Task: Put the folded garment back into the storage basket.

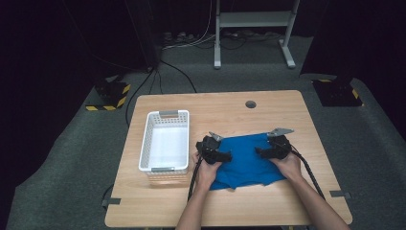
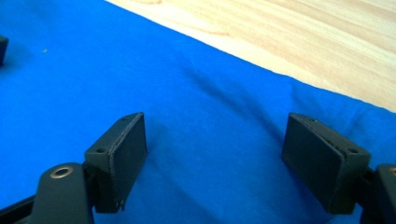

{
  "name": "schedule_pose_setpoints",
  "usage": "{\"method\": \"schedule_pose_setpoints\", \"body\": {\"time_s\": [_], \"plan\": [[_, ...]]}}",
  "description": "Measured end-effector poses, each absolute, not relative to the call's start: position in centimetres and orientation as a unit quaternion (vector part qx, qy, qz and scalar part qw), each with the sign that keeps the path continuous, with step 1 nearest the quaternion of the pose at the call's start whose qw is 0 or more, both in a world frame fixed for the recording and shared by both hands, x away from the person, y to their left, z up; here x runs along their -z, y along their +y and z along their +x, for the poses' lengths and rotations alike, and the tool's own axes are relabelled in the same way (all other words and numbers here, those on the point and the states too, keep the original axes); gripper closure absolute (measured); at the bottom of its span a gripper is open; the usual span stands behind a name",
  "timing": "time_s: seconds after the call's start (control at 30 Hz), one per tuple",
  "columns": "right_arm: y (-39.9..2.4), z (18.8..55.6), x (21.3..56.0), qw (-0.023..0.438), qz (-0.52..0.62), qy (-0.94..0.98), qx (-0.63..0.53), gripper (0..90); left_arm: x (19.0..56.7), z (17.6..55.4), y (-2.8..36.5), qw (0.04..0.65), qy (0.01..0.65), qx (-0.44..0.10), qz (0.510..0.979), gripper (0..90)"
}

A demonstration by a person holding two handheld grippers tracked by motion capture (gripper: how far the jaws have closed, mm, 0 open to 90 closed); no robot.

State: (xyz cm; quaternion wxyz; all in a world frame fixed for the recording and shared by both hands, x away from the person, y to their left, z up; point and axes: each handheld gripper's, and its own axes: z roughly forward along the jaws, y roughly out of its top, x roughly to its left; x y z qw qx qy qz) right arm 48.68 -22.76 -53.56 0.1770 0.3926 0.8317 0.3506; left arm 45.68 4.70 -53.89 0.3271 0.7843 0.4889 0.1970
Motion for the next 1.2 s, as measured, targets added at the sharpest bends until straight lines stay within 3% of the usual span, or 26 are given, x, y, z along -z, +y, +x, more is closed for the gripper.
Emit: {"method": "schedule_pose_setpoints", "body": {"time_s": [0.3,0.6,0.77,1.0,1.2], "plan": [[-22.6,45.9,53.2,0.195,0.385,0.833,-0.347,23.3,53.4,44.2,4.4,0.327,0.475,-0.191,0.794,5.0],[-19.7,47.5,52.2,0.198,0.37,0.834,-0.359,22.7,52.9,46.0,3.2,0.316,0.49,-0.2,0.787,4.7],[-19.9,48.3,53.7,0.168,0.385,0.833,-0.361,20.0,53.7,46.1,3.8,0.314,0.498,-0.196,0.784,4.0],[-22.7,49.2,53.5,0.191,0.429,0.814,-0.342,20.3,53.2,46.0,5.3,0.305,0.523,-0.197,0.771,5.1],[-21.0,48.2,52.6,0.202,0.393,0.82,-0.365,21.7,52.6,46.1,3.2,0.319,0.495,-0.201,0.783,5.0]]}}
